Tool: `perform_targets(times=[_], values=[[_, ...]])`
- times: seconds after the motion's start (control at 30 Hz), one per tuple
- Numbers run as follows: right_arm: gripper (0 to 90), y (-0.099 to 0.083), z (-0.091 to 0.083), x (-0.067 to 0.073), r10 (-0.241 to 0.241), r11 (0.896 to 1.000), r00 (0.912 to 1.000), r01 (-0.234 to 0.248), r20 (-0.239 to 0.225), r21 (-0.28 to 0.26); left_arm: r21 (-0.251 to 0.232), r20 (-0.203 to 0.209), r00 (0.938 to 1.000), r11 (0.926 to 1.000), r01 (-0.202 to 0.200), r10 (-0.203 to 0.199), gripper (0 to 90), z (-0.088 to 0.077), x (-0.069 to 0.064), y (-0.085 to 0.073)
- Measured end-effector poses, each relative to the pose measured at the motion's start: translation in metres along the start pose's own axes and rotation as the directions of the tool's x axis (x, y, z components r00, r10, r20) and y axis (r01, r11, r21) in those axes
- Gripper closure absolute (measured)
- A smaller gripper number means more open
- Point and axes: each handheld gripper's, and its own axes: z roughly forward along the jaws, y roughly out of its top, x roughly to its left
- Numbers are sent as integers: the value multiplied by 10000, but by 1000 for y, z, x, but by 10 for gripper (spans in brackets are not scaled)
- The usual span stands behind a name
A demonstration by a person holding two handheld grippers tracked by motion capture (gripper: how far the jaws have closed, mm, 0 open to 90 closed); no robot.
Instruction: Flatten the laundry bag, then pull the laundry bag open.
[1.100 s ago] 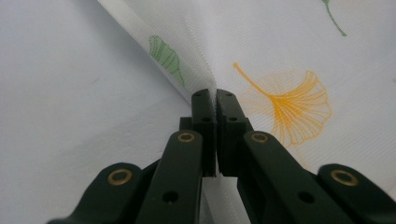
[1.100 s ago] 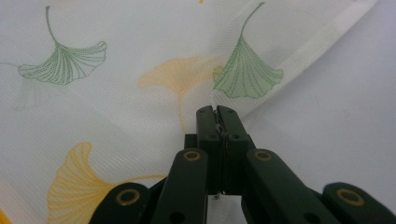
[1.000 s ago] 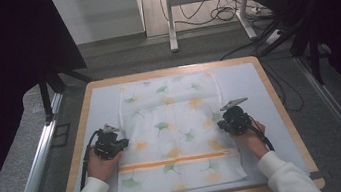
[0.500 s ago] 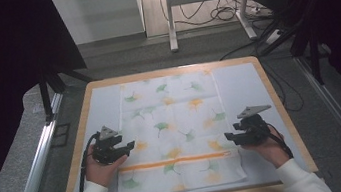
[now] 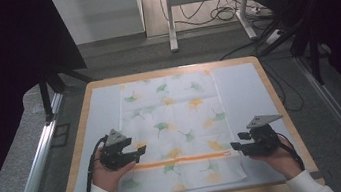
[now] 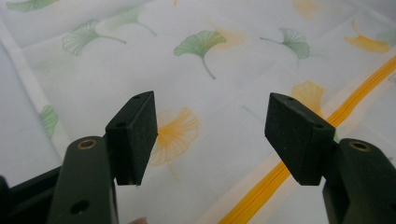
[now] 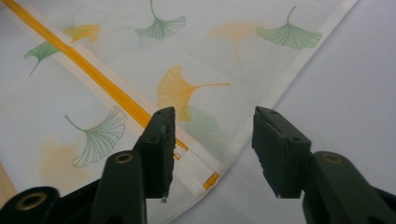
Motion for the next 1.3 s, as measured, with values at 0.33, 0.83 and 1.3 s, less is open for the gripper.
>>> perform_targets(times=[0.33,0.83,1.3], values=[[714,-1,3,2,-184,9995,9996,190,-232,252,-411,706,9968,9986,-346,374,343,7,-23,12],[889,-4,0,3,-360,9982,9983,380,-447,454,541,2446,9629,9899,-1307,1138,417,52,-93,60],[892,-6,17,7,-417,9914,9985,457,-353,1222,1462,3376,9318,9704,-1920,1335,454,98,-142,74]])
